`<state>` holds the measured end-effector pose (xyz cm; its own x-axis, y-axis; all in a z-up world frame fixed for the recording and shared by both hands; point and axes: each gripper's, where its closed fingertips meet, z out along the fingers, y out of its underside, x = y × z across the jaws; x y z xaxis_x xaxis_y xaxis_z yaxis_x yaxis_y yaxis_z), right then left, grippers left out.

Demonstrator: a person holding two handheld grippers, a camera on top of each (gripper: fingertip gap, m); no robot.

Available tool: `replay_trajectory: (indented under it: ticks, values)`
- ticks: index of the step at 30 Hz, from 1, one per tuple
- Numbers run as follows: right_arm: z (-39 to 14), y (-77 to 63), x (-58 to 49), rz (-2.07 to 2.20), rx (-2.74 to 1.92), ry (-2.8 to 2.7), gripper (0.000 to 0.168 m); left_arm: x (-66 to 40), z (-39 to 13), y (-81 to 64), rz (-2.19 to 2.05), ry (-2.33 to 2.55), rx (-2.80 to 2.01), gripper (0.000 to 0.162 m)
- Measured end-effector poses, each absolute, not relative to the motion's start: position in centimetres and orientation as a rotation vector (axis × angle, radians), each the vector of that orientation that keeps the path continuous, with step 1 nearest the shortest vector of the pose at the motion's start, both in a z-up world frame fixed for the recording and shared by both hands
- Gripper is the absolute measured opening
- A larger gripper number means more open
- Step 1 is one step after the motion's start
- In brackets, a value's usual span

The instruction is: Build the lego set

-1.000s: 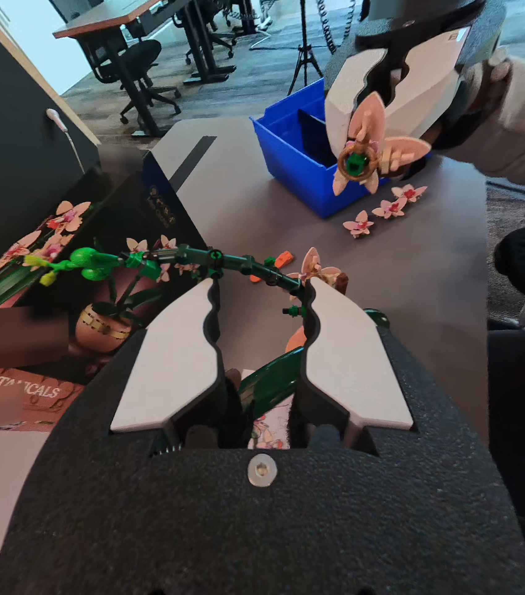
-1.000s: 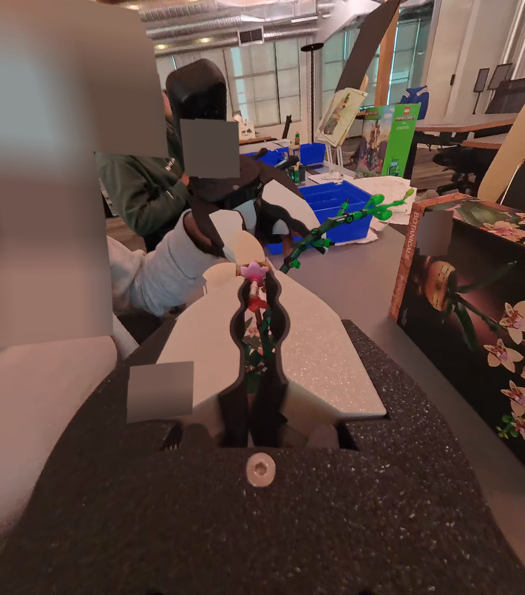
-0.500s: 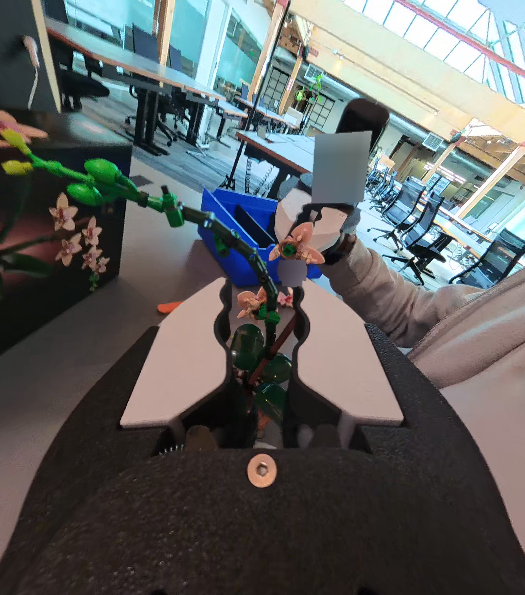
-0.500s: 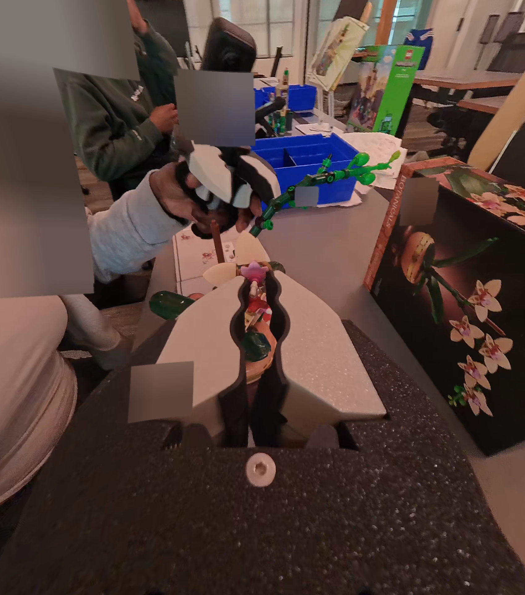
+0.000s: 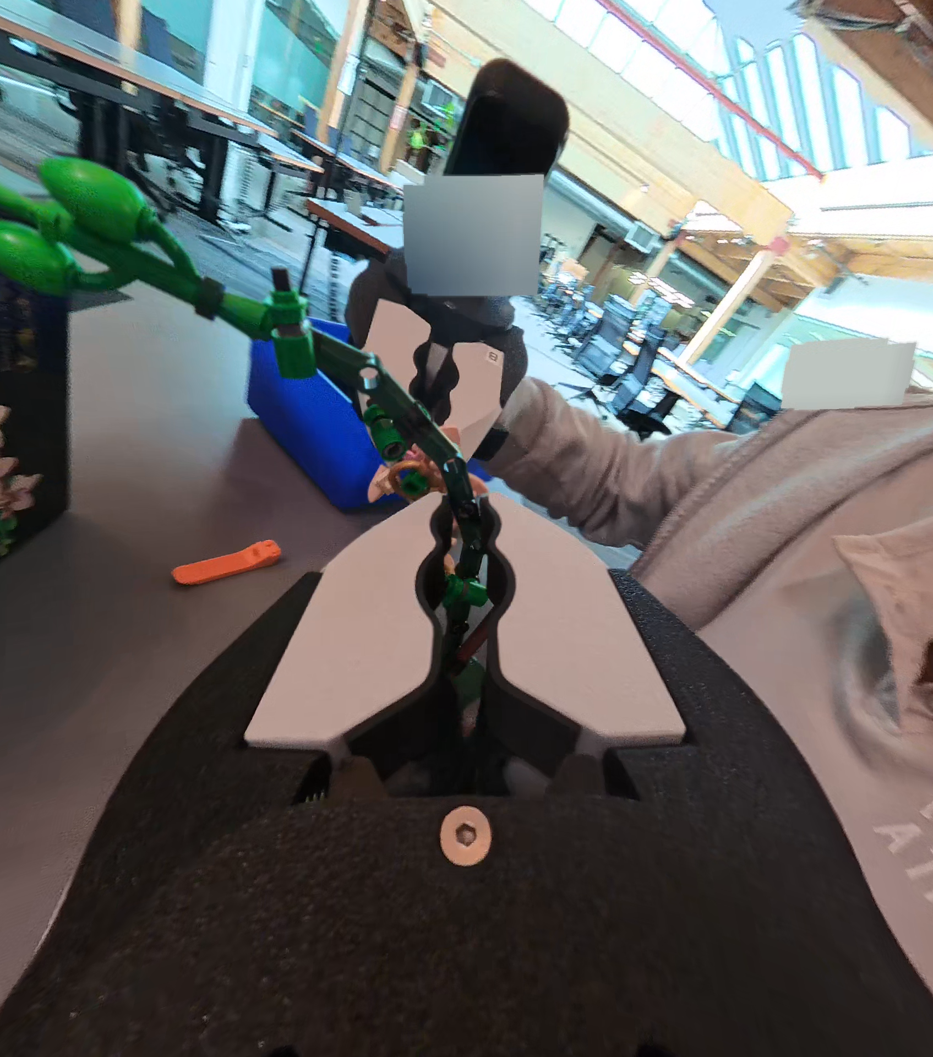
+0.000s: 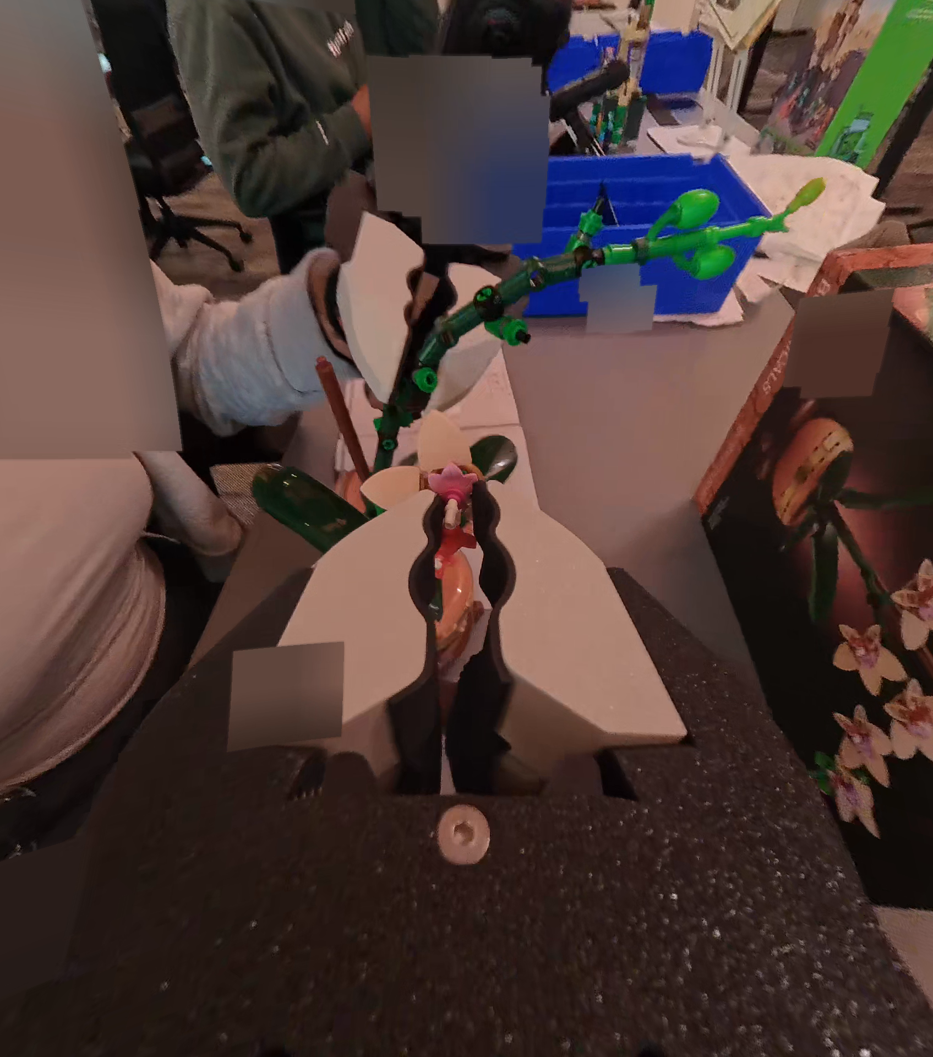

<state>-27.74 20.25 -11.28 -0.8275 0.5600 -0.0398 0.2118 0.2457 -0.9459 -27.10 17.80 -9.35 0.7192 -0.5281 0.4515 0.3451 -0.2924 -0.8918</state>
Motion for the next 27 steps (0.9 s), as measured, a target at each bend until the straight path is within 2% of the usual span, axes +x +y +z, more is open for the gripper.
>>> replay_trajectory:
  ticks: [3,8,19,21,22,27]
  values:
    - [-9.9,19.8,-26.8,1.73,-0.673,-2.17,0.01,-26.4,-9.1,17.3,-1.044,0.209,-1.645,0.007]
    - [-8.6,19.1,-26.4,1.675,-0.53,-2.213,0.01,-26.4,-9.3,17.2,-1.207,0.271,-1.648,0.007]
    - [-8.0,18.2,-25.8,1.3,-0.005,-2.339,0.01,-24.9,-9.3,17.6,-1.326,0.425,-1.692,0.007]
    - [-8.1,18.4,-26.1,1.227,0.017,-2.345,0.015,-24.9,-9.3,17.7,-1.323,0.433,-1.693,0.007]
    - [-8.3,18.6,-26.2,1.188,0.015,-2.359,0.01,-24.9,-9.3,17.8,-1.321,0.434,-1.692,0.007]
    - [-8.4,18.5,-26.3,1.21,-0.006,-2.395,0.01,-24.9,-9.3,17.6,-1.316,0.437,-1.693,0.007]
